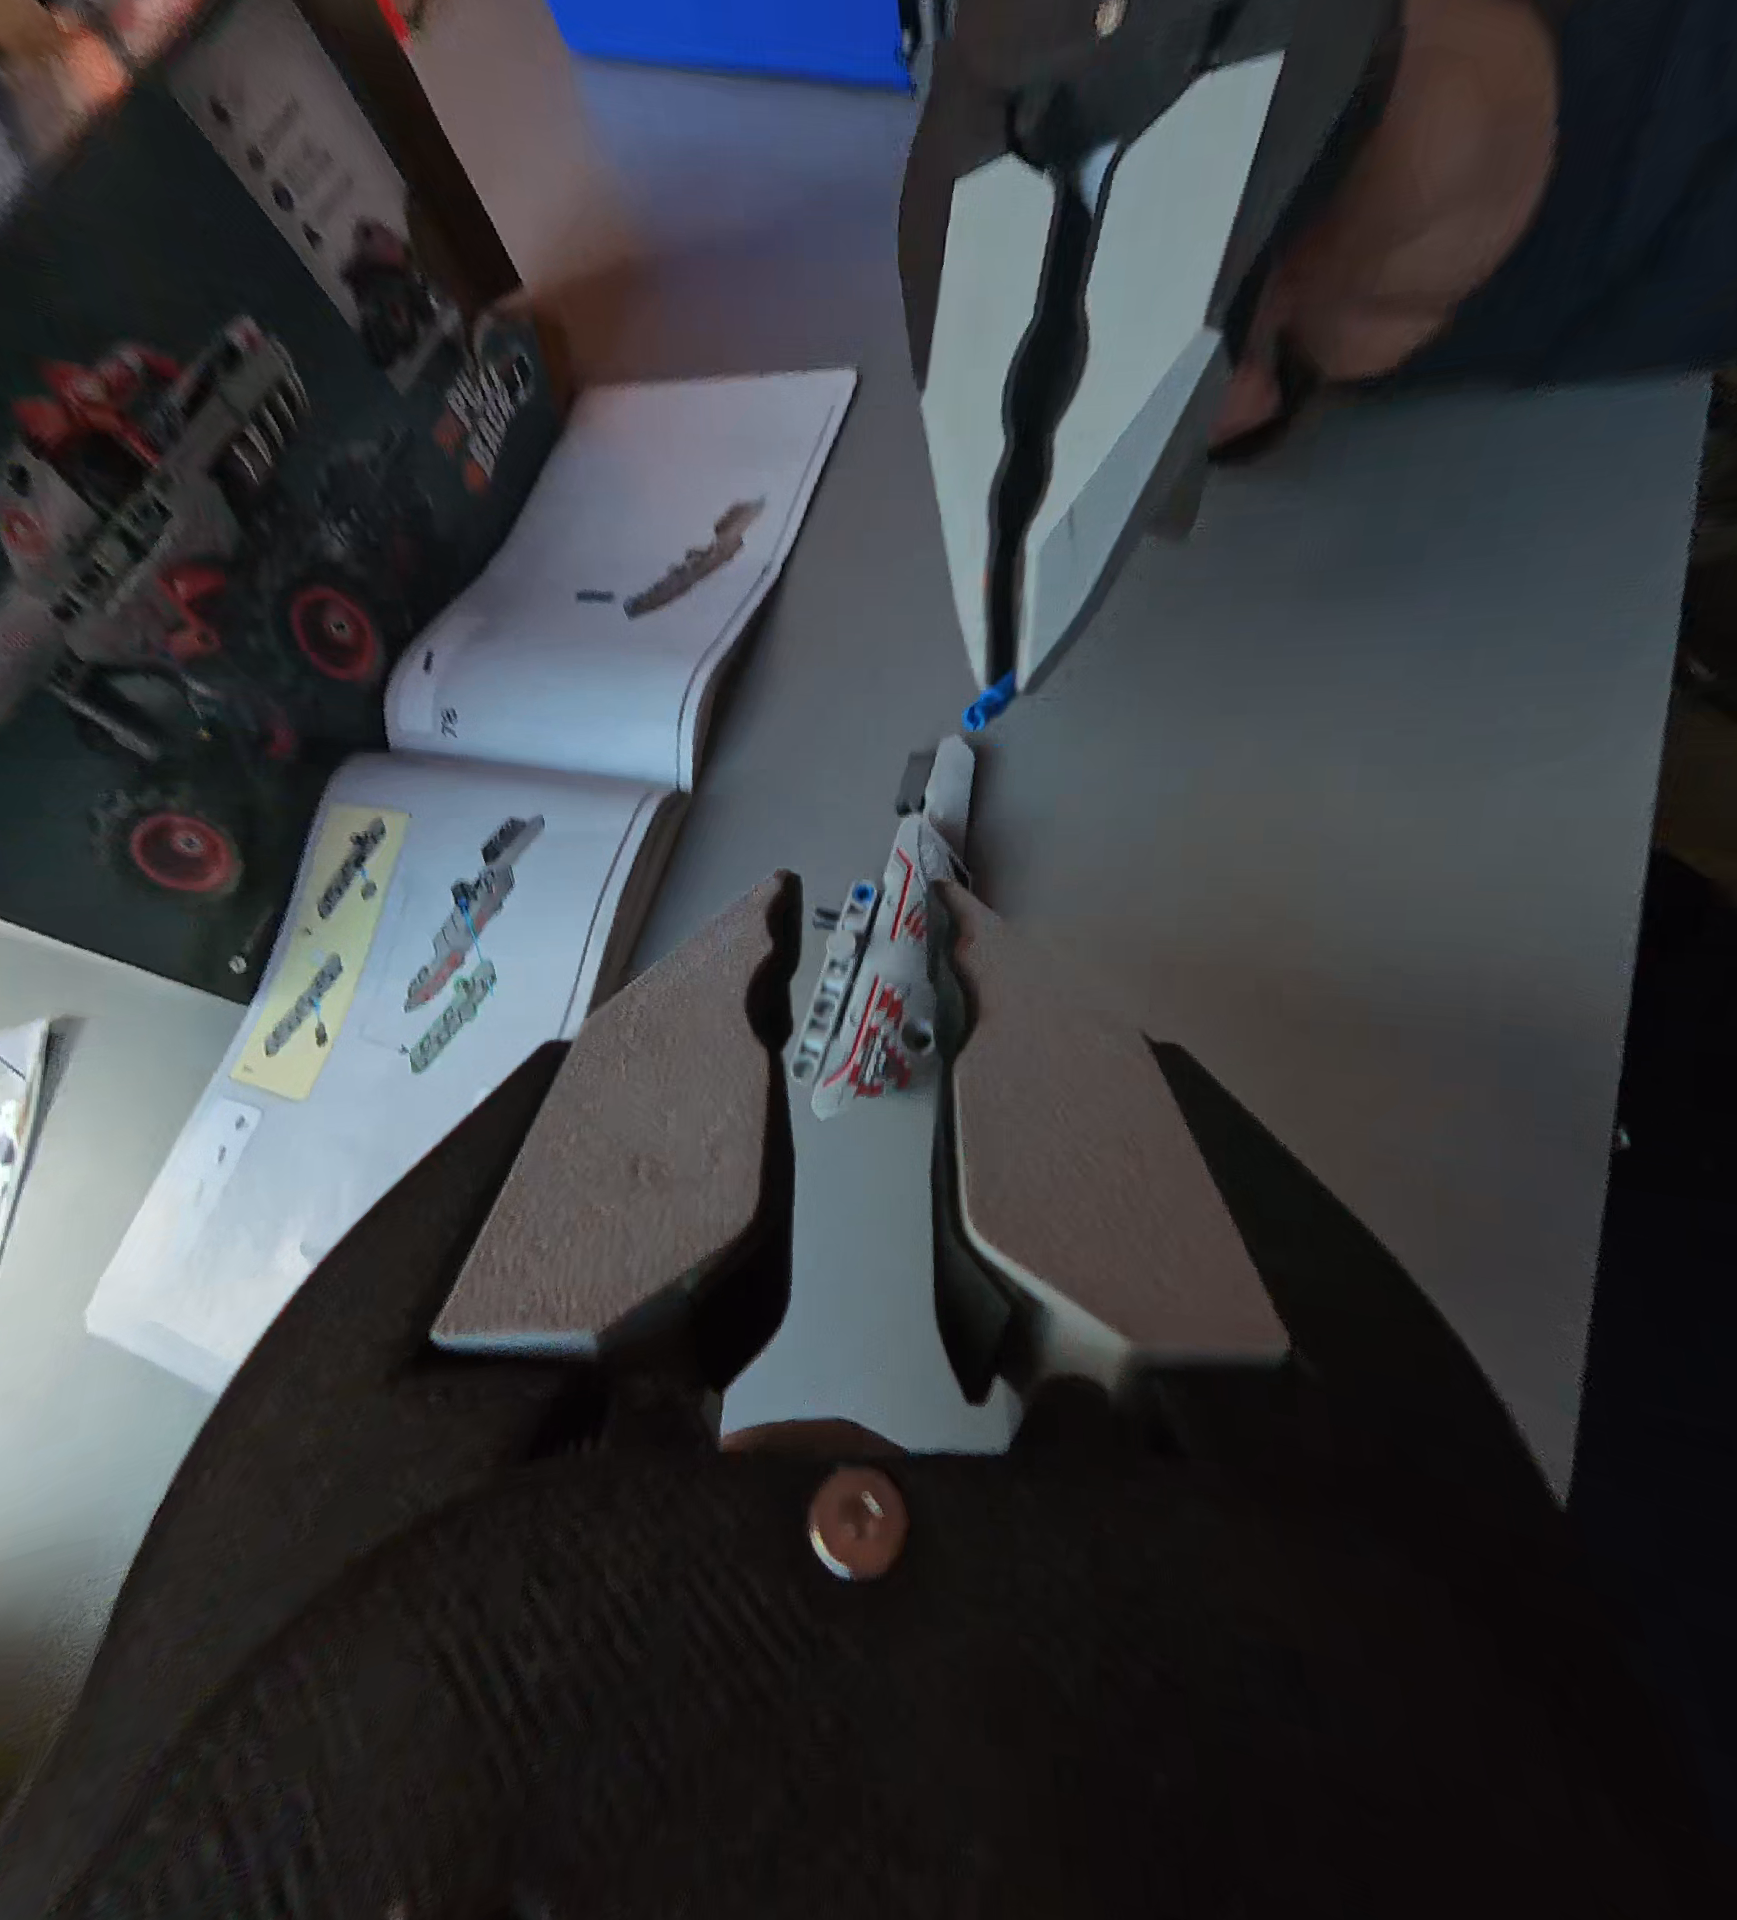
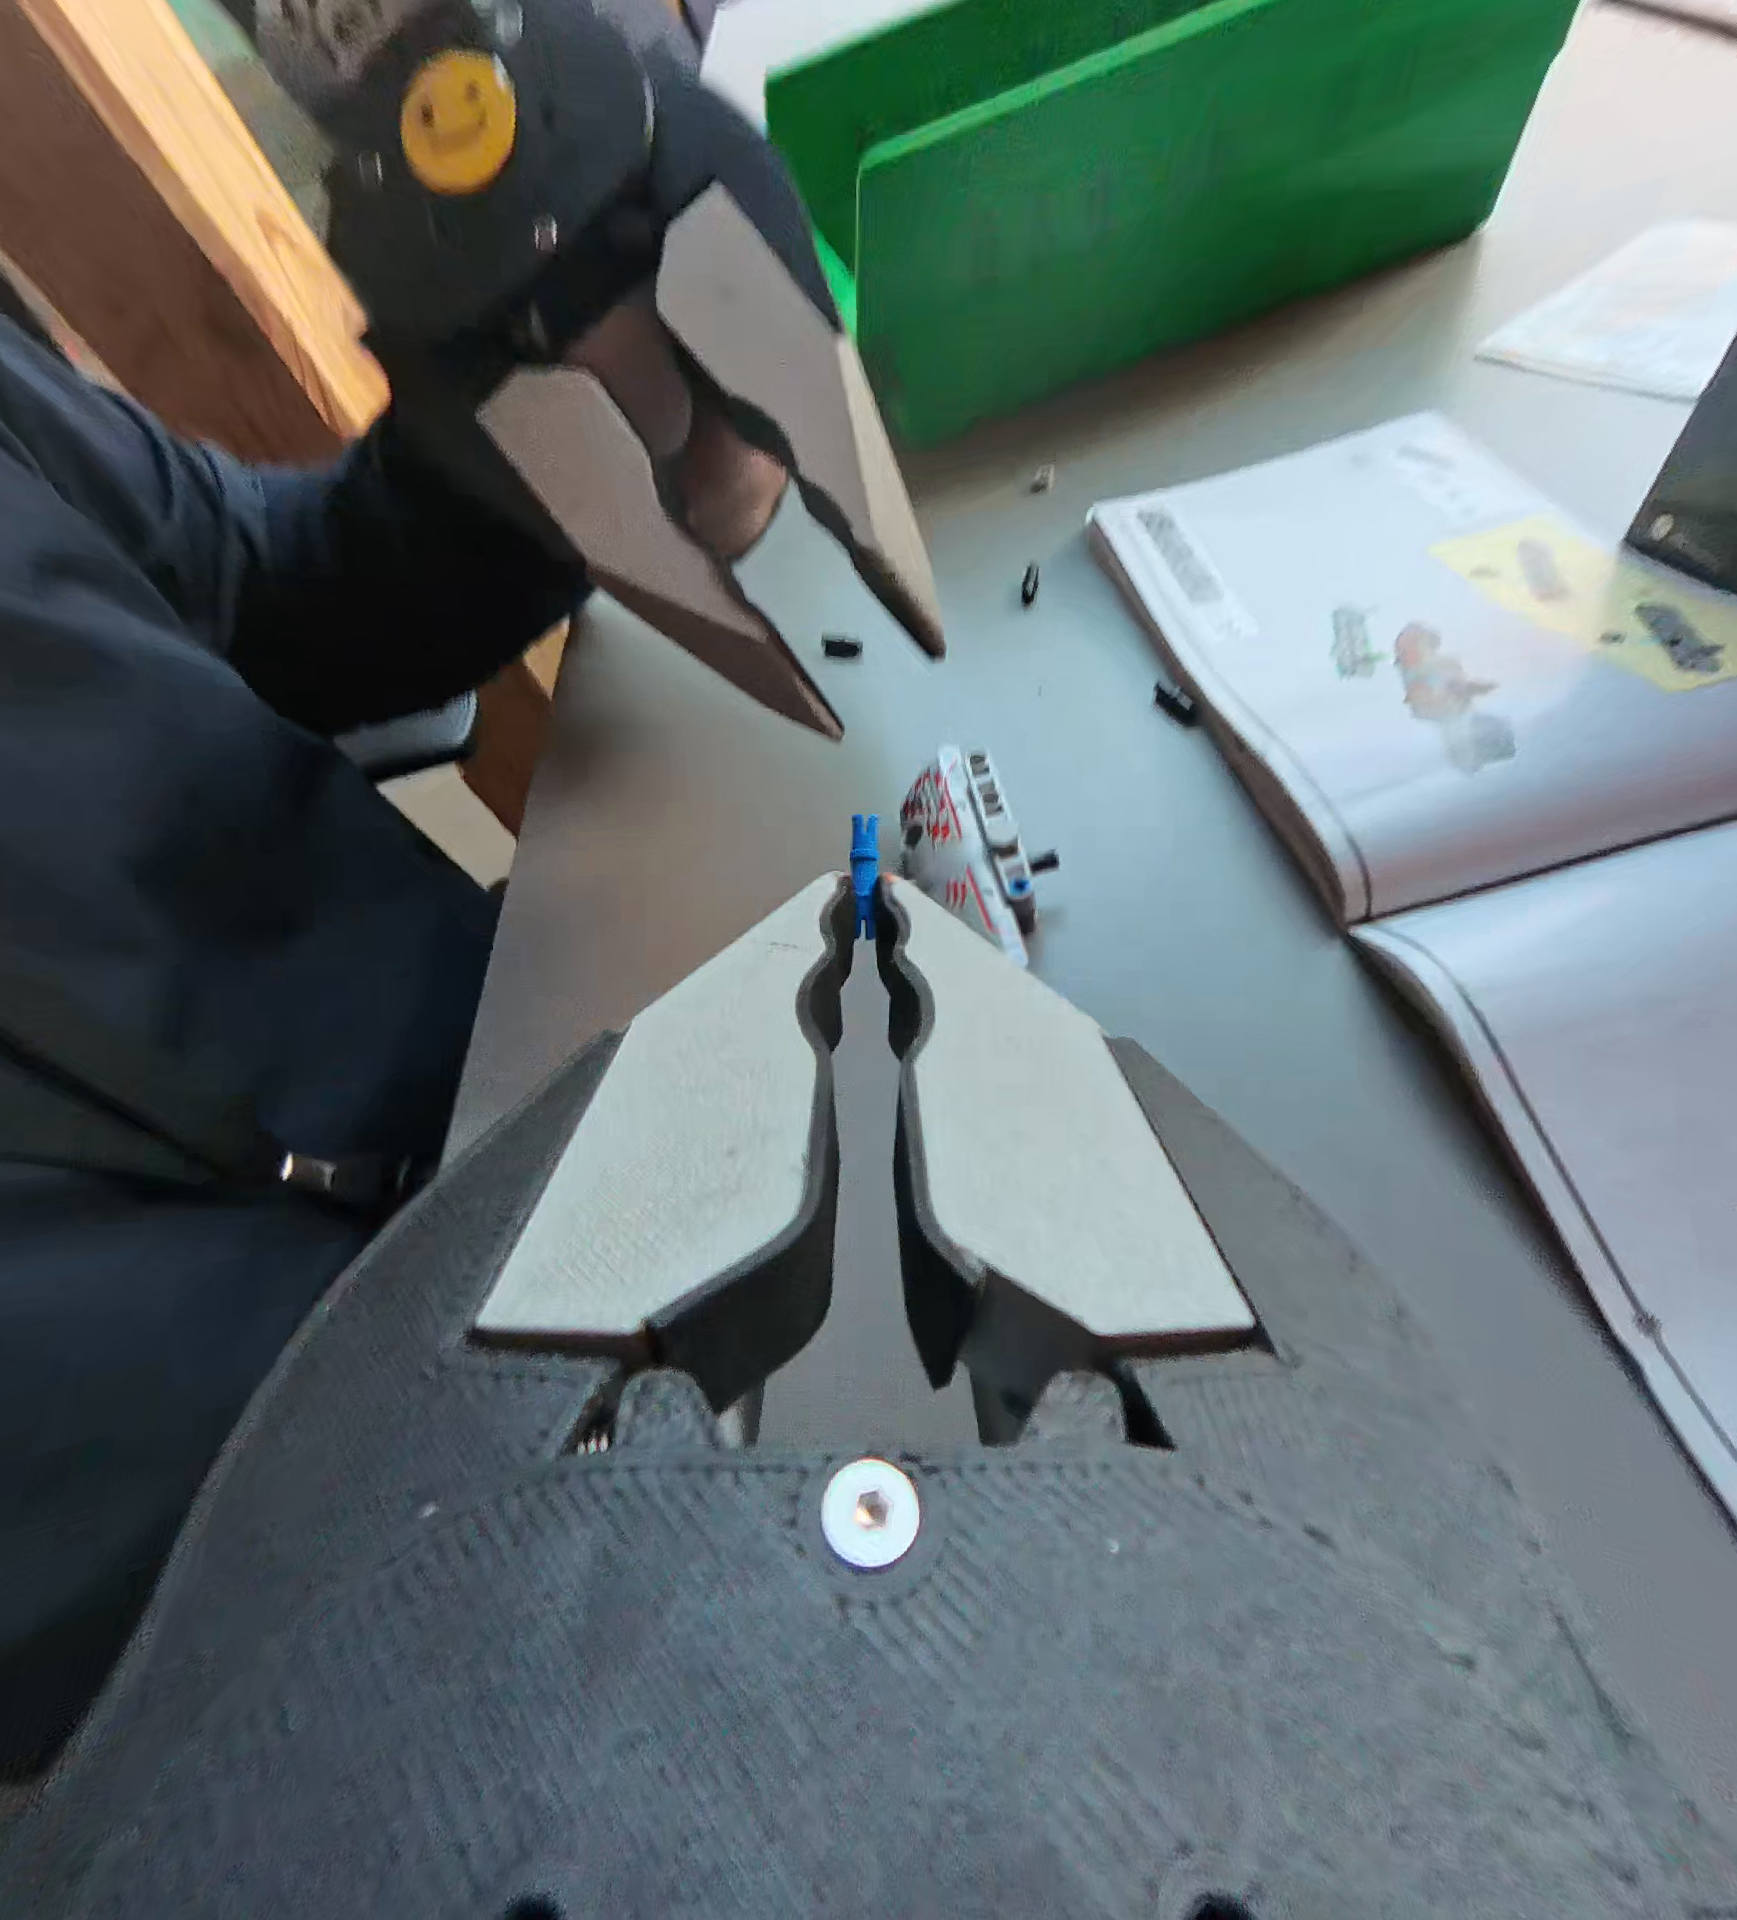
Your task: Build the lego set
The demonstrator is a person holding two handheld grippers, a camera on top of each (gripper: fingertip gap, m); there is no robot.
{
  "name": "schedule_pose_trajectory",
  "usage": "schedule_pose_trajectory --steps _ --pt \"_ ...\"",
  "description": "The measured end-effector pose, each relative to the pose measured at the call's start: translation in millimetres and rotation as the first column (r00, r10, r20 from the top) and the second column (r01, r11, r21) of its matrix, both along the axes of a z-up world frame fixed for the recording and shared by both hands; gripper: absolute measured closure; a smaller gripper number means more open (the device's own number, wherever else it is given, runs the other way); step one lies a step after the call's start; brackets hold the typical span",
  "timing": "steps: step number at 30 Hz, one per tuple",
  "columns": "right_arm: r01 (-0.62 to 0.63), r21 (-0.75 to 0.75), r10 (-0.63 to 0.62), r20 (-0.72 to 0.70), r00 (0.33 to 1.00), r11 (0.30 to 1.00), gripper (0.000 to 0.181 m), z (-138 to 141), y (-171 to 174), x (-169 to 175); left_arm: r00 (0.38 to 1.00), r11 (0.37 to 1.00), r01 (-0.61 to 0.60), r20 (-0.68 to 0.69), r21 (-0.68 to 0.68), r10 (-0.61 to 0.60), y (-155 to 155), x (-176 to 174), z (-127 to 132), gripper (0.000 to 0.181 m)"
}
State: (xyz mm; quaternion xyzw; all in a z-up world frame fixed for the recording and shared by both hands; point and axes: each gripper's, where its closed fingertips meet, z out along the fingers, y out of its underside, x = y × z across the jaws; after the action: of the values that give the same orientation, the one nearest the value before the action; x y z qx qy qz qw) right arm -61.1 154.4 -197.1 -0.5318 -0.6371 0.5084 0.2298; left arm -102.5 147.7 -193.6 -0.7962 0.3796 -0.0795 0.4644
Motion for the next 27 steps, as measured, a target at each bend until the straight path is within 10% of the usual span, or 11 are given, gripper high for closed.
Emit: schedule_pose_trajectory --steps 27 --pt "0.010 -0.067 -0.018 -0.123 0.992 0.998 0.181 23.5 -8.6 -14.4 0.879 0.993 0.115 0.469 -0.040 -0.083 3.4 37.3 29.1 0.176"
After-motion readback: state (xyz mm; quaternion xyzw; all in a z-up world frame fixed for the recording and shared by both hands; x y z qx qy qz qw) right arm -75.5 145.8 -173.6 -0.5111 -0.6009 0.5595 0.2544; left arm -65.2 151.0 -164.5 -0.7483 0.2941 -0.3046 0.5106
